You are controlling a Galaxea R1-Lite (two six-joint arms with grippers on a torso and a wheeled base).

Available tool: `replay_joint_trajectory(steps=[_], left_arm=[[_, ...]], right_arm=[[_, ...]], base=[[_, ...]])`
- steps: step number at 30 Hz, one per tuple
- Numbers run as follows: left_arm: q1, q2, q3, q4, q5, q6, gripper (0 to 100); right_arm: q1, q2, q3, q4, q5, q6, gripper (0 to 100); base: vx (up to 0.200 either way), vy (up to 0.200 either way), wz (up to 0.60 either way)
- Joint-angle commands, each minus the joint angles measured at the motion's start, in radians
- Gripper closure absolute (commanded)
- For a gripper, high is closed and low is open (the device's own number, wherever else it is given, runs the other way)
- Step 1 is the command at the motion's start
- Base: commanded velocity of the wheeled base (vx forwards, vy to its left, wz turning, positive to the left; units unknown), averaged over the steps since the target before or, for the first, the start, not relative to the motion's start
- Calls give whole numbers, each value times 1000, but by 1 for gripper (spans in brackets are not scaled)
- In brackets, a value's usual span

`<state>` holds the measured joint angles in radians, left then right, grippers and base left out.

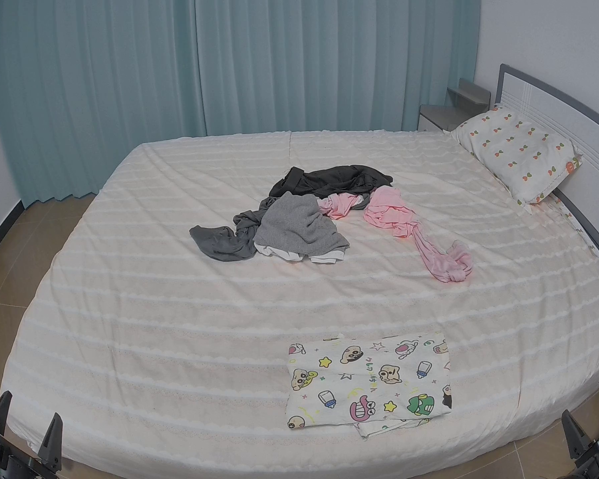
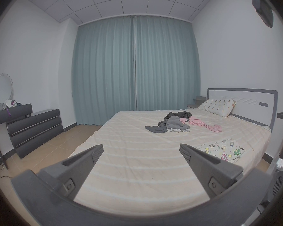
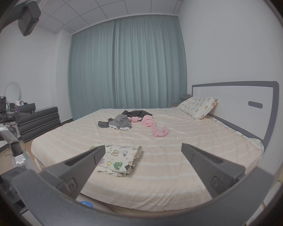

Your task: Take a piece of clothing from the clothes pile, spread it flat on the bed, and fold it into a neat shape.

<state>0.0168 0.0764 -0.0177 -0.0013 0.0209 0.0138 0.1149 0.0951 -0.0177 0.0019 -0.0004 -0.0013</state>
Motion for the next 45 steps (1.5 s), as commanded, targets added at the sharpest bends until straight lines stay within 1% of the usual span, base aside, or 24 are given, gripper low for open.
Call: replay_joint_trajectory(steps=[1,2,6,12,30,45], left_arm=[[-43,-17,16,0,-4,-2,0],[-40,-20,16,0,-4,0,0],[-24,-60,16,0,-27,5,0],[-18,-75,16,4,-30,0,0],[-18,-75,16,4,-30,-3,0],[-18,-75,16,4,-30,-3,0]], right_arm=[[-93,-35,15,0,7,-14,0],[-116,-87,15,0,14,-25,0],[-116,-94,15,0,19,-26,0],[-116,-94,16,-2,34,-45,0],[-116,-94,16,-2,28,-37,0],[-115,-92,16,0,36,-39,0]], base=[[0,0,0],[0,0,0],[0,0,0],[0,0,0],[0,0,0],[0,0,0]])
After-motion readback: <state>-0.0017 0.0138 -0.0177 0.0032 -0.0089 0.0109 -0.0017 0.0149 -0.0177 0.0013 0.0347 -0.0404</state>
